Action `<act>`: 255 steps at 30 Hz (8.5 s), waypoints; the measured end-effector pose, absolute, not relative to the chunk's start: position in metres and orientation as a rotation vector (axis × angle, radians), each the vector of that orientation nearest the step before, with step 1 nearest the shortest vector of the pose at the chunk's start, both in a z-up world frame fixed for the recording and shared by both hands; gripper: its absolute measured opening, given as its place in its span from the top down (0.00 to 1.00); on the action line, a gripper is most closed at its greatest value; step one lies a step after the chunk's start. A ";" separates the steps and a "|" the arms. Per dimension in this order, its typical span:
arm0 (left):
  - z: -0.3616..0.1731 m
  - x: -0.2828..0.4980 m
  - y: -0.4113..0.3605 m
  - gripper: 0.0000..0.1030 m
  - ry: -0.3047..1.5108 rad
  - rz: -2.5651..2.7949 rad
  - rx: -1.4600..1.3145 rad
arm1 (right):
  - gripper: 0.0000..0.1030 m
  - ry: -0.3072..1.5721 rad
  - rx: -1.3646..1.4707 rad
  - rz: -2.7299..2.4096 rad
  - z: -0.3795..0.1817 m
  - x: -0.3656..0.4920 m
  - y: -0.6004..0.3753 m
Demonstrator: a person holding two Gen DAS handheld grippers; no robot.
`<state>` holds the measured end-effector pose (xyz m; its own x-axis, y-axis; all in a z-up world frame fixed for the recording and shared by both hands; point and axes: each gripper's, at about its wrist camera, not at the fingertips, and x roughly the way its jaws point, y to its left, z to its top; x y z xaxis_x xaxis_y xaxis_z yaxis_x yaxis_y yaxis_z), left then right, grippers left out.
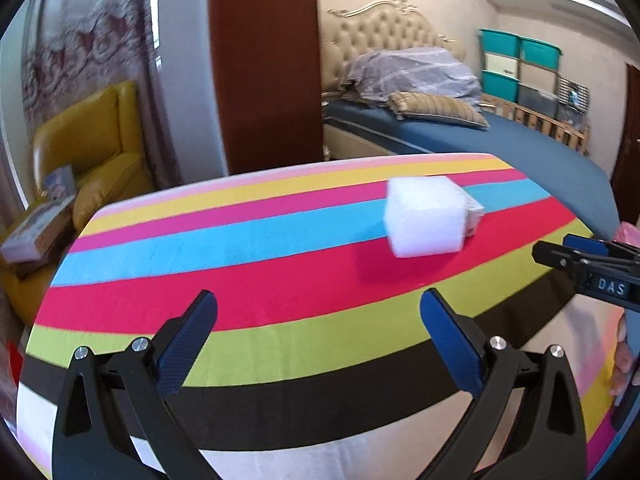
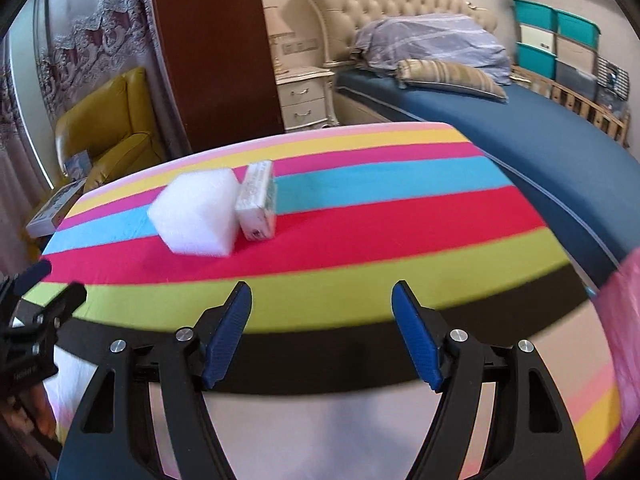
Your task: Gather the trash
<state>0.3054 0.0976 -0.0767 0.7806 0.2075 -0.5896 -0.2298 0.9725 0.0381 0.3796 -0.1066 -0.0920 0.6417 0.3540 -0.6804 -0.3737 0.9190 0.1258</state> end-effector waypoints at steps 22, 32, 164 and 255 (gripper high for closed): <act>-0.070 0.297 0.088 0.05 0.580 0.273 -0.006 | 0.53 0.840 -0.134 0.444 -0.104 0.448 -0.027; -0.072 0.300 0.086 0.05 0.596 0.275 -0.011 | 0.76 0.800 -0.173 0.485 -0.096 0.425 -0.036; -0.089 0.265 -0.059 0.35 0.690 -0.213 0.100 | 0.76 0.688 0.107 0.258 -0.082 0.223 -0.243; 0.064 0.261 -0.201 0.04 0.284 -0.532 0.188 | 0.17 0.509 0.095 -0.185 0.054 0.128 -0.416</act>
<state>0.2608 -0.2006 0.0644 0.8240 -0.4716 -0.3140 0.5234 0.8459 0.1030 0.1284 -0.4159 0.0535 0.8568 -0.1525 -0.4926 0.1996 0.9789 0.0442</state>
